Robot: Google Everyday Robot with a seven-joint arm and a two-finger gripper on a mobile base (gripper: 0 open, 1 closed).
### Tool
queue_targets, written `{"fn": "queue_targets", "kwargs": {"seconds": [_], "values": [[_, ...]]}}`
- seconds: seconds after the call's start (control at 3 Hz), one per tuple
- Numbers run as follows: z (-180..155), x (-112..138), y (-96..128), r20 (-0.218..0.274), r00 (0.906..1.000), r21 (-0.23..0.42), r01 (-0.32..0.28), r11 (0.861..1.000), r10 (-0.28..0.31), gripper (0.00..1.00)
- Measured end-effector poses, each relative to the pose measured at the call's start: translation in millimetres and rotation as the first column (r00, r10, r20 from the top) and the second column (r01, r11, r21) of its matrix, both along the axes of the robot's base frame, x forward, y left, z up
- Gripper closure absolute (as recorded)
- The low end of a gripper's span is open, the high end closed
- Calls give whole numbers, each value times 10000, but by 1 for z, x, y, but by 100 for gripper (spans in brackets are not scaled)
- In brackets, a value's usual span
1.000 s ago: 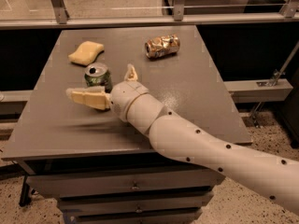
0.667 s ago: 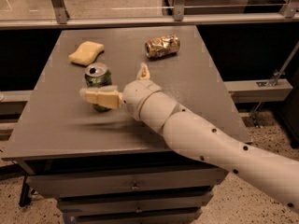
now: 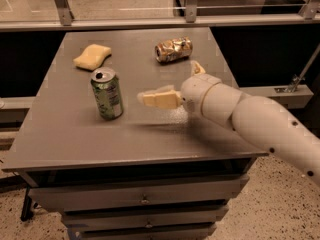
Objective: Place green can upright
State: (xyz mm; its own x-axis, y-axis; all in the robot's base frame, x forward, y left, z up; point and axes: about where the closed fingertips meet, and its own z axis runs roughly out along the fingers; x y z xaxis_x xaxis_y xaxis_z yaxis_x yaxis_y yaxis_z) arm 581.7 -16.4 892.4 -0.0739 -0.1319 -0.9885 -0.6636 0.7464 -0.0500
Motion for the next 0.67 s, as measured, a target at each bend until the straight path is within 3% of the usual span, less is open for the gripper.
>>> {"fn": "queue_targets", "kwargs": {"seconds": [0.33,0.67], "values": [[-25,-15,-49,-984,9949,-1196,106,9928,-225,0],[-34,-22,-48,-1320,9912,-1398,-188,9900,2,0]]}}
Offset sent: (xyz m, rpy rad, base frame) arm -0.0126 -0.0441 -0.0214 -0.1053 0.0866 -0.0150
